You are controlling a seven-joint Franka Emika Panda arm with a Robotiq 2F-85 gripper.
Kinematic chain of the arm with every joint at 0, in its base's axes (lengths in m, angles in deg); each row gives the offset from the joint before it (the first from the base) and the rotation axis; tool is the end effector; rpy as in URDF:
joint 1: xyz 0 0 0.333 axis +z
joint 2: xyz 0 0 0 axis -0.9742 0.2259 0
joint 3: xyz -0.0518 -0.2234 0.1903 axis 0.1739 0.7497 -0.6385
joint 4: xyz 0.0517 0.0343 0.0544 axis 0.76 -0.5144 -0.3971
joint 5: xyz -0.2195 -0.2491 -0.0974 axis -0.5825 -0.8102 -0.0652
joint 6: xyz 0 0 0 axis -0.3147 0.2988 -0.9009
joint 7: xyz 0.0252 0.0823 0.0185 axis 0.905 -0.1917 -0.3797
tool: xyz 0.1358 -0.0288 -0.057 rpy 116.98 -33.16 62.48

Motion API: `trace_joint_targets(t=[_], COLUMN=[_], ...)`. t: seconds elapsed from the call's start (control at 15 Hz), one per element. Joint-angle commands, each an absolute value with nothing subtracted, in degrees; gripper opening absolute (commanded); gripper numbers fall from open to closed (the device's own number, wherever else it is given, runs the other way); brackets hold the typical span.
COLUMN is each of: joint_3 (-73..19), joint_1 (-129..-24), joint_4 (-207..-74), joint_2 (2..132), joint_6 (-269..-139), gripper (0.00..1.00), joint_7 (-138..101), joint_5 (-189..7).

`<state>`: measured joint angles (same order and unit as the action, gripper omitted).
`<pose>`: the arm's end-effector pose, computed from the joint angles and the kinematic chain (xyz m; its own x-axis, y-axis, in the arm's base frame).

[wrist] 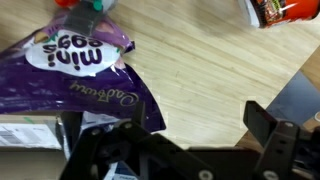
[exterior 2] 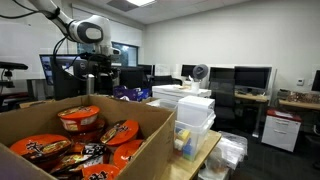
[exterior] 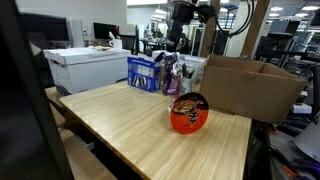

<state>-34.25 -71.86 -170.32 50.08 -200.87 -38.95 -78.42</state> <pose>0.5148 0.0840 0.3903 0.9352 0.3015 0.1857 0.3223 -0.9420 -0.0938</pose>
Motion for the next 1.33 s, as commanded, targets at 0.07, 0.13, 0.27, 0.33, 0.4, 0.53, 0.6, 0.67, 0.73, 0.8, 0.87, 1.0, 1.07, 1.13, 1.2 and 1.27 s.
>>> trace_joint_targets(t=[0.07,0.13,0.27,0.33,0.4,0.53,0.6,0.67,0.73,0.8,0.87,1.0,1.07,1.13,1.2,1.27], joint_3=[-34.3,-34.4,-34.8,-35.0,-35.3,-36.2,-36.8,-37.3,-35.9,-36.4,-36.7,-37.1,-37.1,-37.1,-37.1,-37.3], joint_1=[-72.8,-73.1,-73.6,-73.8,-74.0,-74.6,-74.9,-75.3,-74.2,-74.5,-74.7,-74.9,-74.9,-75.0,-75.1,-74.8], joint_4=[-178.4,-179.2,-180.3,-181.1,-181.9,-182.9,-183.2,-183.4,-180.4,-180.8,-181.2,-181.9,-182.1,-182.2,-182.6,-183.3], joint_2=[43.0,42.1,39.9,38.6,37.3,34.7,33.7,32.9,37.6,36.4,35.4,34.1,33.8,33.7,33.8,33.7], joint_6=[-206.1,-206.1,-202.7,-201.6,-200.9,-197.3,-195.5,-193.4,-196.7,-195.1,-194.2,-193.6,-193.5,-193.5,-193.4,-194.4], gripper=[1.0,1.0,1.0,1.0,1.0,1.0,1.0,1.0,1.0,1.0,1.0,1.0,1.0,1.0,1.0,1.0], joint_7=[-25.1,-21.9,-15.1,-11.9,-8.6,-3.1,-0.4,1.9,-4.5,-2.4,-1.3,-0.3,-0.2,-0.2,-0.4,-0.8], joint_5=[-83.7,-85.5,-89.5,-91.5,-93.1,-96.8,-98.4,-100.3,-96.1,-97.4,-98.0,-98.4,-98.4,-98.4,-98.8,-99.0])
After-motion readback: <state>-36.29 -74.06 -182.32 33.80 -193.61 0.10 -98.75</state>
